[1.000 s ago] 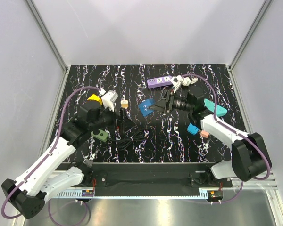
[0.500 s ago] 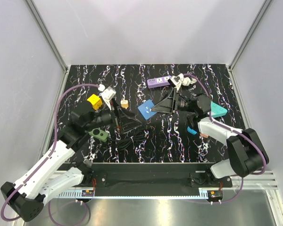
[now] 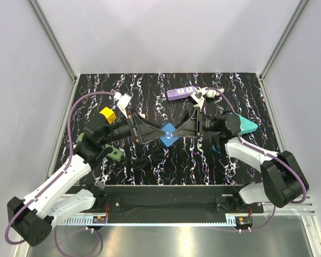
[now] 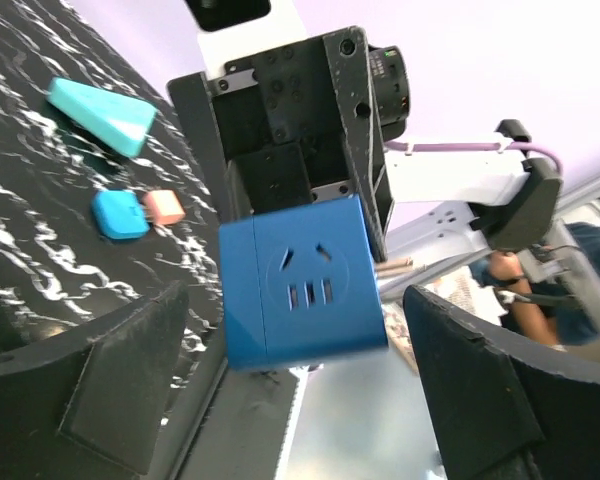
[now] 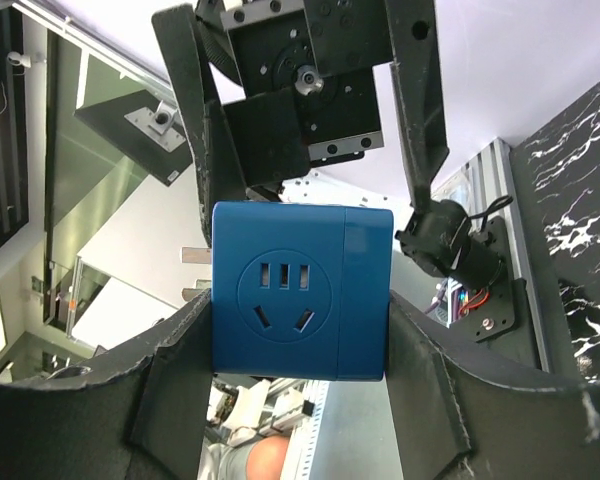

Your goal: Insert the plug

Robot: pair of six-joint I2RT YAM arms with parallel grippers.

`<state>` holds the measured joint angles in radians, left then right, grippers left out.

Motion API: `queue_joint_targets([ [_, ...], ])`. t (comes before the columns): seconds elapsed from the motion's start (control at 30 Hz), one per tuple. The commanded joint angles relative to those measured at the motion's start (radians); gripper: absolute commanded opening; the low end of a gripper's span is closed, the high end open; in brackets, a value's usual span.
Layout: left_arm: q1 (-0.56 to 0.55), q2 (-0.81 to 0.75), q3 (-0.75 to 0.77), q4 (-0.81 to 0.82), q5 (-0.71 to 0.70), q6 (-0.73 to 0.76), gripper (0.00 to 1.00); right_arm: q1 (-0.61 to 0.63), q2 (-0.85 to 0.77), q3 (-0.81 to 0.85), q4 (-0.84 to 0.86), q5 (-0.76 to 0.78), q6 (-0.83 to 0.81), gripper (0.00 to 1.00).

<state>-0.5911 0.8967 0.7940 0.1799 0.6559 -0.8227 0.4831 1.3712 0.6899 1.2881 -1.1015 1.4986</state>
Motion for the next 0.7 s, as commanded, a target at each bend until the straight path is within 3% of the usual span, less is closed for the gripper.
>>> queue_joint_targets([
  [0.0, 0.001, 0.021, -0.019, 0.184, 0.062, -0.108, 0.90, 0.012, -0.014, 0.000, 0.226, 0.005, -0.017, 0.00],
  [0.03, 0.002, 0.024, -0.022, 0.184, 0.071, -0.112, 0.88, 0.012, -0.011, 0.000, 0.226, 0.011, -0.018, 0.00],
  [0.13, 0.002, 0.021, -0.039, 0.187, 0.076, -0.121, 0.61, 0.012, -0.006, 0.003, 0.224, 0.009, -0.020, 0.00],
  [0.17, 0.001, 0.021, -0.044, 0.191, 0.079, -0.127, 0.51, 0.012, -0.003, 0.006, 0.223, 0.011, -0.015, 0.10],
  [0.2, 0.001, 0.019, -0.048, 0.196, 0.086, -0.131, 0.36, 0.011, 0.000, 0.008, 0.206, 0.006, -0.015, 0.21],
  [0.23, 0.001, 0.019, -0.047, 0.196, 0.090, -0.142, 0.28, 0.012, 0.003, 0.013, 0.189, -0.004, -0.026, 0.32],
  [0.27, 0.002, 0.018, -0.045, 0.191, 0.093, -0.144, 0.19, 0.011, 0.002, 0.017, 0.165, -0.012, -0.038, 0.49],
  [0.3, 0.002, 0.016, -0.041, 0.161, 0.084, -0.144, 0.00, 0.012, -0.004, 0.020, 0.087, -0.026, -0.058, 0.55],
  [0.37, 0.002, 0.007, -0.027, 0.101, 0.062, -0.127, 0.00, 0.011, -0.027, 0.043, -0.080, -0.031, -0.219, 0.69],
  [0.4, 0.002, 0.004, -0.013, 0.034, 0.039, -0.113, 0.00, 0.012, -0.076, 0.057, -0.354, -0.023, -0.310, 0.74],
  [0.43, 0.002, -0.002, -0.007, 0.003, 0.028, -0.089, 0.00, 0.012, -0.105, 0.077, -0.519, 0.020, -0.535, 0.76],
  [0.47, 0.001, -0.007, -0.004, -0.023, 0.019, -0.081, 0.00, 0.012, -0.160, 0.132, -0.846, 0.058, -0.649, 0.78],
  [0.57, 0.004, -0.010, 0.008, -0.141, -0.035, -0.055, 0.00, 0.012, -0.228, 0.233, -1.251, 0.222, -0.967, 0.87],
  [0.67, 0.010, 0.001, 0.031, -0.263, -0.088, -0.041, 0.00, 0.011, -0.265, 0.278, -1.416, 0.318, -1.098, 1.00],
])
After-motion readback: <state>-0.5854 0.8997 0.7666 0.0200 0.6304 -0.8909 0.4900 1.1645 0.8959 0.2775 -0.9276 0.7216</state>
